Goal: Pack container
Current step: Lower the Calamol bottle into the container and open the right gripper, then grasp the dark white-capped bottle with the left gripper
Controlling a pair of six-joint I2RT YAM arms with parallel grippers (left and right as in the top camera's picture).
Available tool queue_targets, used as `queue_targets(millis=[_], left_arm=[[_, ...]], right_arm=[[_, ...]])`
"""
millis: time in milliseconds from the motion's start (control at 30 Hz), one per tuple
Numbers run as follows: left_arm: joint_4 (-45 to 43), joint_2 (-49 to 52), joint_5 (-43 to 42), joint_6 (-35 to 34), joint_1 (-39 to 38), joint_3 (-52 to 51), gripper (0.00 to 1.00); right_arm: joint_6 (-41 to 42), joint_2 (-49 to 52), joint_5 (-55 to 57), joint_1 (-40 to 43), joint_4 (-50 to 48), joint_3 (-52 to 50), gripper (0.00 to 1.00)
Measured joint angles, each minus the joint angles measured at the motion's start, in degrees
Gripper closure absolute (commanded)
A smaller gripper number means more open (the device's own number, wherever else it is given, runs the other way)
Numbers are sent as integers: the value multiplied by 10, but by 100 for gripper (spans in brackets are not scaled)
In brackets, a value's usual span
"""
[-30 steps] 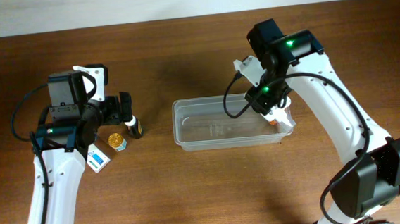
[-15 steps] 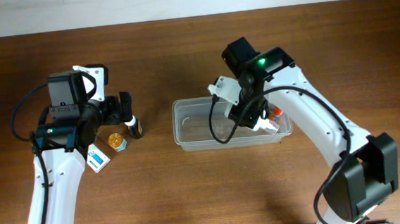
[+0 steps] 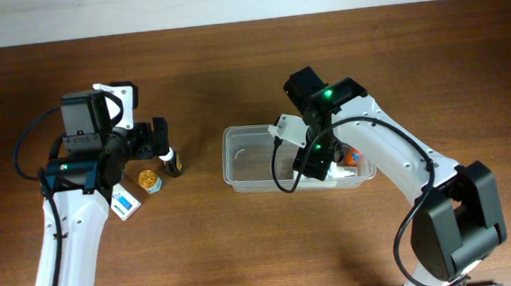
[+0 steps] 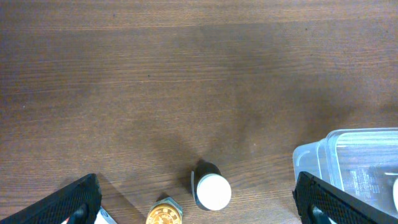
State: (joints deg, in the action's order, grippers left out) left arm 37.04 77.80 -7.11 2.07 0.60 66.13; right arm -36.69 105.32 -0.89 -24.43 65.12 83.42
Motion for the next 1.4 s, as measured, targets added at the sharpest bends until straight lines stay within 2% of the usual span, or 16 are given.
queue_targets(millis=[200,267,367,500,633,733,867,900,933,1167,1400], left_arm=[[0,0,0,0,0,0,1],[0,0,0,0,0,0,1],[0,0,0,0,0,0,1],[0,0,0,0,0,0,1],[2,1,0,0,0,0,2],[15,12,0,-2,0,1,6],[24,54,0,-13,0,2,11],[24,68,0,-16,0,2,16],[24,77,0,-17,0,2,18],[26,134,0,-24,-7,2,20],[26,161,5,-24,-49,2,20]], right_arm=[[54,-3,26,0,11,80,9],[101,-12,55,3,15,123,1],[176,-41,87,20,18,174,2],[290,-99,93,112,19,210,2],[348,-125,42,248,50,216,2],[368,-114,-8,332,86,216,2],[381,-90,-41,395,115,213,2],[382,-83,-47,407,118,210,2],[383,-78,-51,416,118,208,2],[386,-62,-66,435,115,202,2],[390,-59,-68,435,114,202,2]])
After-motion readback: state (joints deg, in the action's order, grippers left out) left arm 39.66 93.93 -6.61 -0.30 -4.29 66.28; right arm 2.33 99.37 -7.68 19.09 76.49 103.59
